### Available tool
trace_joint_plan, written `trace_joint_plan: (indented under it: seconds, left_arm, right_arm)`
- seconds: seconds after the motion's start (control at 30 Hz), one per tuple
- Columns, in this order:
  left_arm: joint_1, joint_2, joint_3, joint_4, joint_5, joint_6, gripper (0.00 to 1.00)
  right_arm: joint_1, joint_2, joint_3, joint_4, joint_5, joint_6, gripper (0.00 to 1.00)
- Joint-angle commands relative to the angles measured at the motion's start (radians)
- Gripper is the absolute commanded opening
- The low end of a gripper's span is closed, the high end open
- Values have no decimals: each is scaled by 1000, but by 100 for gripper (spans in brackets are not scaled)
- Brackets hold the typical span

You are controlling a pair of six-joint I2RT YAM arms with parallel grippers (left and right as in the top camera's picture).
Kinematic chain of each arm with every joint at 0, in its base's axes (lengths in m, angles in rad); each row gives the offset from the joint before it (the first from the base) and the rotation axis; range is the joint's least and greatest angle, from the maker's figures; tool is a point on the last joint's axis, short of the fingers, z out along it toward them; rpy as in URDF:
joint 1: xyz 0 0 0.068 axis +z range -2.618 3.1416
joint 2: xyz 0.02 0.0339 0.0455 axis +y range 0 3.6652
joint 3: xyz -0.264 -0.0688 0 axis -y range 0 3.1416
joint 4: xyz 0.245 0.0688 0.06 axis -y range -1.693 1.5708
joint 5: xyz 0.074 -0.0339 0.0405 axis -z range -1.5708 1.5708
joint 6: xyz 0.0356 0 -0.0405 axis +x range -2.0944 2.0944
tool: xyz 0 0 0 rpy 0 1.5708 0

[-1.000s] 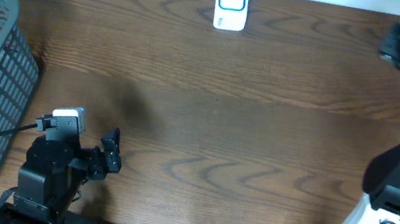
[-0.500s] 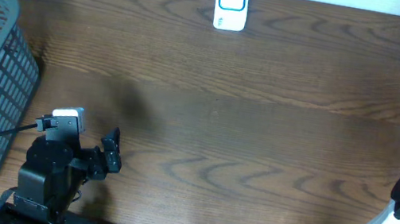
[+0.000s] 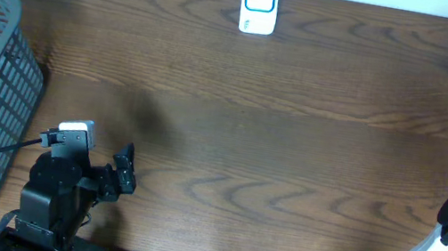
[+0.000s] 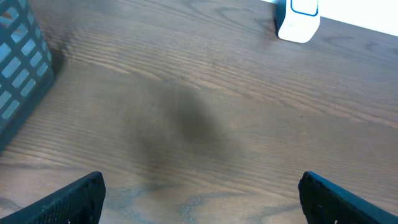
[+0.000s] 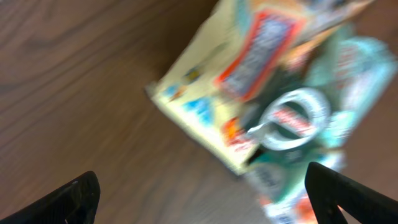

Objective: Scan the item barcode
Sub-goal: 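Carry the tin to the far right pile and release it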

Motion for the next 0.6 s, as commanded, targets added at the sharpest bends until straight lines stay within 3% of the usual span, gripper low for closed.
trace_joint_plan:
  seconds: [0.0,0.1,0.2,0.43,0.57]
  left_arm:
    - [0,-2,0,2,-13,-5,98]
    - [0,-2,0,2,-13,-5,98]
    - [0,-2,0,2,-13,-5,98]
    - [0,-2,0,2,-13,-5,98]
    - [0,-1,0,2,-13,-5,98]
  right_arm:
    - [28,-3,-9,-20,-261,-35,99]
    - [70,-3,-11,-38,-455,-136,99]
    - [142,-3,-11,-63,-490,-132,99]
    - [380,-3,-12,-107,-463,-132,99]
    - [510,-8,-12,-109,-307,-115,99]
